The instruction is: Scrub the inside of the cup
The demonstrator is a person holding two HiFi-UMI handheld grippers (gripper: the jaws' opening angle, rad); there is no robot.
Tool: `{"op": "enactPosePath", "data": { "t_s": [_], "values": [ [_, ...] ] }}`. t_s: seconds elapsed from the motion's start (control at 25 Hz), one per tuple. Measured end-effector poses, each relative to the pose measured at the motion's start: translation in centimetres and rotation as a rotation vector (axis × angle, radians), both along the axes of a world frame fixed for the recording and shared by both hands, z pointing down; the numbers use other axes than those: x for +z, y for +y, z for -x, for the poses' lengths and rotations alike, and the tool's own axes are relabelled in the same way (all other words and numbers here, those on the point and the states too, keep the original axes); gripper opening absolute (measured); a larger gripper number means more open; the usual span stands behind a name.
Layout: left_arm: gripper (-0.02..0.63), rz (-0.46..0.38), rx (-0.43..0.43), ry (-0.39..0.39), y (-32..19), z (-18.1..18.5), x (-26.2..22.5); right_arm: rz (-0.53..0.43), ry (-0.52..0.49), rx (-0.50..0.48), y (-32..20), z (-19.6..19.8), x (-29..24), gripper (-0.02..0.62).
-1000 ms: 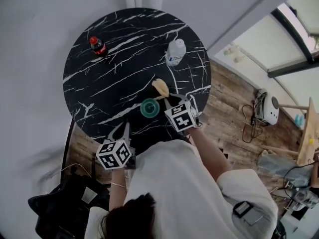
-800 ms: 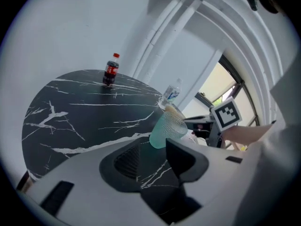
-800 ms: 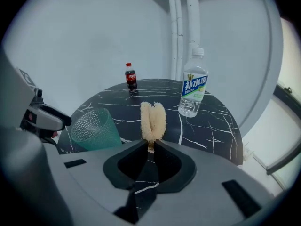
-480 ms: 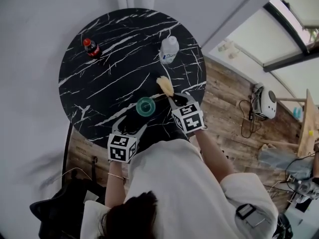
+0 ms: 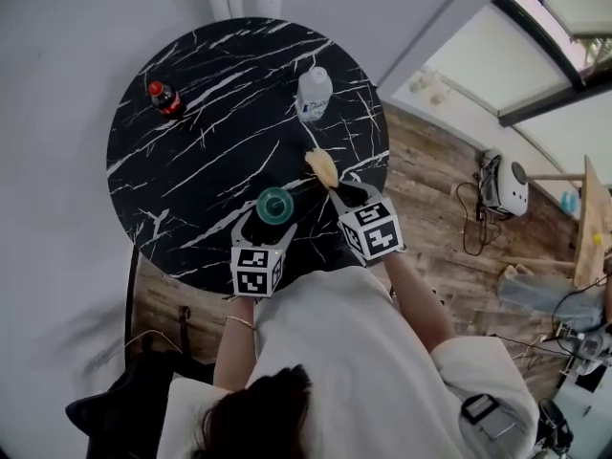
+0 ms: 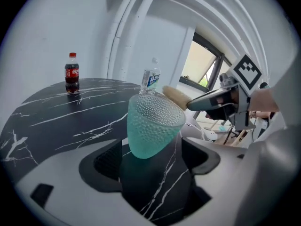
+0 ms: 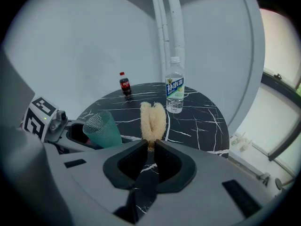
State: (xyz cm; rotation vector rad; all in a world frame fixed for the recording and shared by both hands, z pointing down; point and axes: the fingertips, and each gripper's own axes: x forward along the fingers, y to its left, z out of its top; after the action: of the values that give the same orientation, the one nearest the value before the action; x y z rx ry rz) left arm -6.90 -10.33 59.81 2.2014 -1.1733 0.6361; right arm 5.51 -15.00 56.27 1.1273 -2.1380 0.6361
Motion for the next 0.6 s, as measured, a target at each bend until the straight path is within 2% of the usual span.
{"op": "enactPosePath", "data": {
  "t_s": [0.12,0.6],
  "values": [
    [0.385,-0.008,0.005,0.011,-0.5,-1.0,0.4,0.000,0.005,-0.003,0.1,-0.4,-0.1,0.061],
    [0.385,-0.027,-0.097,-0.005,-3.1,-1.2,1.1,0.010,-0.003,-0.025,0.8,-0.5,-0.2,0.063]
  ]
}}
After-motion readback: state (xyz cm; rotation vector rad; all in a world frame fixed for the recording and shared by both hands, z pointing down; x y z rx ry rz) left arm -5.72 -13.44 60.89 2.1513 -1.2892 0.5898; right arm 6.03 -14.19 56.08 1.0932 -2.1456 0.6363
